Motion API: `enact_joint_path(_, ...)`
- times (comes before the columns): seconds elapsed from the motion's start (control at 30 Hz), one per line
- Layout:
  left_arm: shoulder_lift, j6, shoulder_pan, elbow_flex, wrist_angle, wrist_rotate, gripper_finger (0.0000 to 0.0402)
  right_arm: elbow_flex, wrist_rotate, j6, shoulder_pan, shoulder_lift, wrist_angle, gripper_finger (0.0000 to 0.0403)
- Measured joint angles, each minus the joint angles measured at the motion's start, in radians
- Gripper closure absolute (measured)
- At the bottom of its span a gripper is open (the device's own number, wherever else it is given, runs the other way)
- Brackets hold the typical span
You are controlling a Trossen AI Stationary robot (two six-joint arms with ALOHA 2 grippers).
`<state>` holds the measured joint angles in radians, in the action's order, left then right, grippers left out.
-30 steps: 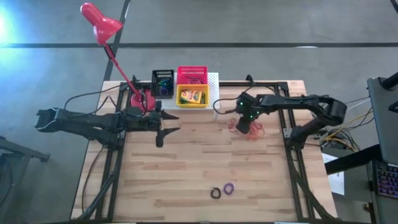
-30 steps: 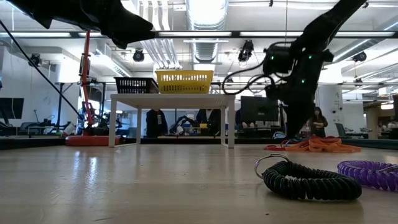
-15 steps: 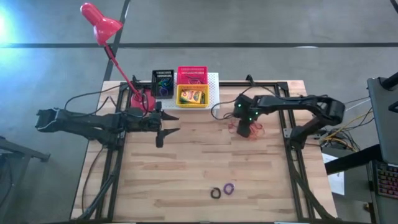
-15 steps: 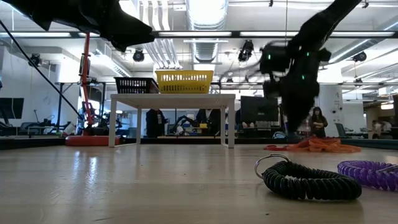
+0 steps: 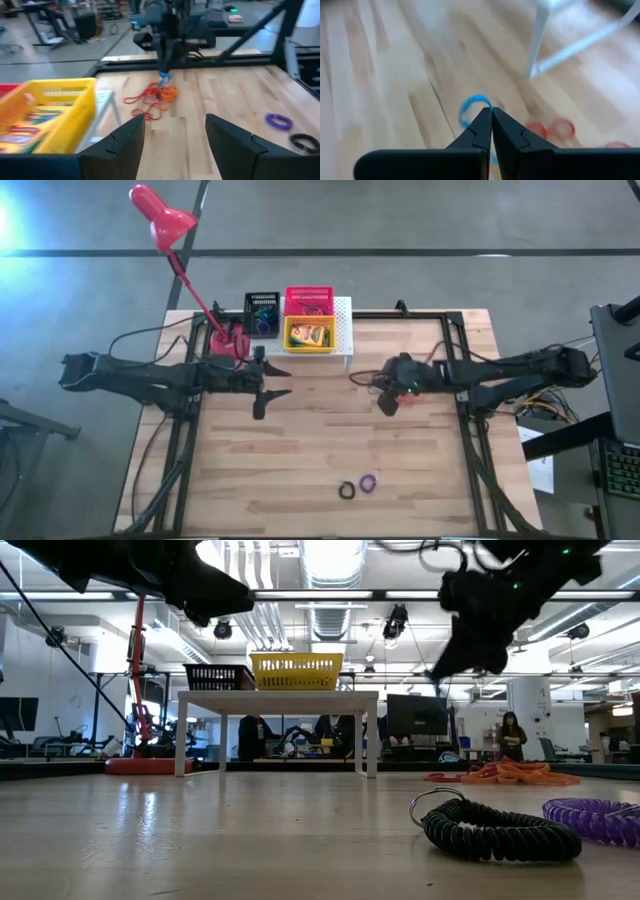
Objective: Pick & Place Office Desk Supplies
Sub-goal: Put the blue rubber band into the red bin on the shelf on the shelf
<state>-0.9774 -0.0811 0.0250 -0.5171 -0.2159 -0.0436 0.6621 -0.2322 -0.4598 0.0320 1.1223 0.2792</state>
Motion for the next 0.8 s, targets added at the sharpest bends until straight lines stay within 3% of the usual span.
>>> enact_joint_path(0.1,-0.047,0.000,-0.001,0.000,-0.061,0.057,0.0188,-0.039,-0.183,-0.064,-0.125,-0.013,-0.160,0.0394)
enact_joint_path(0.2,-0.100,-0.002,-0.006,0.000,-0.156,0.092,0.0188,-0.062,-0.268,-0.095,-0.220,0.000,-0.301,0.0394)
enact_joint_path(0.37,-0.191,-0.033,-0.016,-0.008,-0.327,0.136,0.0188,-0.088,-0.294,-0.065,-0.308,0.068,-0.530,0.0394)
enact_joint_path(0.53,-0.281,-0.080,-0.023,-0.034,-0.390,0.160,0.0188,-0.084,-0.283,0.027,-0.355,0.133,-0.722,0.0394)
enact_joint_path(0.8,-0.363,-0.068,-0.031,-0.108,-0.392,0.186,0.0188,-0.027,-0.284,0.147,-0.388,0.116,-0.758,0.0394)
